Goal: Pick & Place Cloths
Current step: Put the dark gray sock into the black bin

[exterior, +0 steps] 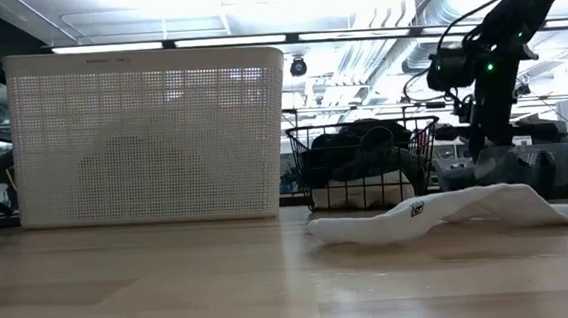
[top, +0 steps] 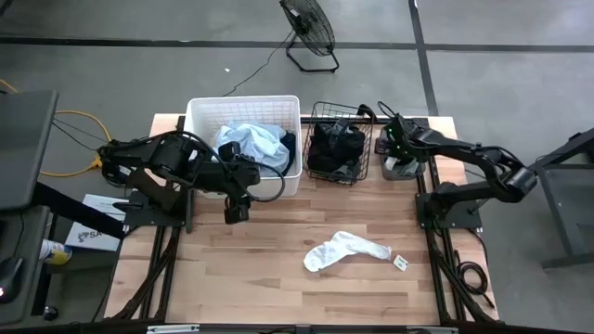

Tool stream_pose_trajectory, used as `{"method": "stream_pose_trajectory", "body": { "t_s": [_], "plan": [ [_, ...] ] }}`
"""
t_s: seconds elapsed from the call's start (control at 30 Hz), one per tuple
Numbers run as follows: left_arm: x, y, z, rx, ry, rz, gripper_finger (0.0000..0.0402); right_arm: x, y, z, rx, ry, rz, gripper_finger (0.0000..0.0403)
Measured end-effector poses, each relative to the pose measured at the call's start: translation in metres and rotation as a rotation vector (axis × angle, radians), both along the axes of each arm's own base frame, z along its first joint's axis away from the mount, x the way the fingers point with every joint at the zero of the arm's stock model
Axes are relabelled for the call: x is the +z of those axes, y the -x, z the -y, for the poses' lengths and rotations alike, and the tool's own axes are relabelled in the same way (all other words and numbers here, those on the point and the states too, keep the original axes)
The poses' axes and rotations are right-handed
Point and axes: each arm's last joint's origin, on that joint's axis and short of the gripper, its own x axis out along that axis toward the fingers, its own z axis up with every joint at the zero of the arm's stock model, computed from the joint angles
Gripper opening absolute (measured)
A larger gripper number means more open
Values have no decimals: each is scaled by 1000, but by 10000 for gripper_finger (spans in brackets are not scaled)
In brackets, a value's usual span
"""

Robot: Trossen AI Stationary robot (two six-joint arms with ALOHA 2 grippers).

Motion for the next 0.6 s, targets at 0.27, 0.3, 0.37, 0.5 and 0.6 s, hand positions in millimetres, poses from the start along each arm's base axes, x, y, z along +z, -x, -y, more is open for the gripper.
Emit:
{"method": "stream_pose_trajectory", "body": {
  "t_s": [0.27,0.3,0.37,0.5,0.6],
  "plan": [
    [0,0,0,13,9,3,289,-13,-2,5,23,-60,-46,3],
    [0,0,0,13,9,3,289,-12,-2,4,23,-59,-44,3],
    [0,0,0,13,9,3,289,-10,-1,3,25,-55,-37,3],
    [0,0,0,13,9,3,289,-1,2,-1,47,-32,-20,3],
    [0,0,0,15,7,4,289,7,5,-5,52,-8,-5,3]
  ]
}}
